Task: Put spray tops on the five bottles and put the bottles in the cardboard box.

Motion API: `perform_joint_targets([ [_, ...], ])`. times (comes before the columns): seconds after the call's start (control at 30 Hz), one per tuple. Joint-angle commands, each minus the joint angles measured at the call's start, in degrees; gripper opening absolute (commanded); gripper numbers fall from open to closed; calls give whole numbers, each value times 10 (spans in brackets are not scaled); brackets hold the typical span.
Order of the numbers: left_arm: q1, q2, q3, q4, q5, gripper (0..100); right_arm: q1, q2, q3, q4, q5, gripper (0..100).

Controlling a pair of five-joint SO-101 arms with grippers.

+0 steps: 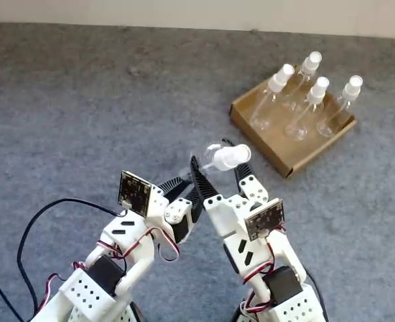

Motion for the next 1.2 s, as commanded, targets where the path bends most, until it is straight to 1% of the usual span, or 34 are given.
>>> perform_joint_targets([
  [0.0,-15,-7,14,-16,-5,24,-19,0,73,8,-4,67],
  [0.27,-15,-7,14,35,-9,24,-18,0,74,12,-4,67],
  [0.33,-16,-7,14,47,-9,24,-8,0,74,36,-4,67],
  [0.4,-16,-7,14,55,-9,24,15,0,73,57,-3,67],
  [0.5,-16,-7,14,55,-9,24,62,0,73,59,-3,67],
  [0.63,-20,-7,14,60,-9,24,139,0,72,60,-3,70],
  [0.8,-73,-7,14,58,-9,24,220,2,51,62,-3,70],
  [0.9,-101,-7,14,56,-9,24,244,2,19,62,-3,70],
  [1.0,-109,-7,14,56,-9,24,257,10,-7,63,-3,70],
  [1.17,-109,-7,14,56,-9,24,281,114,-74,60,-4,70],
])
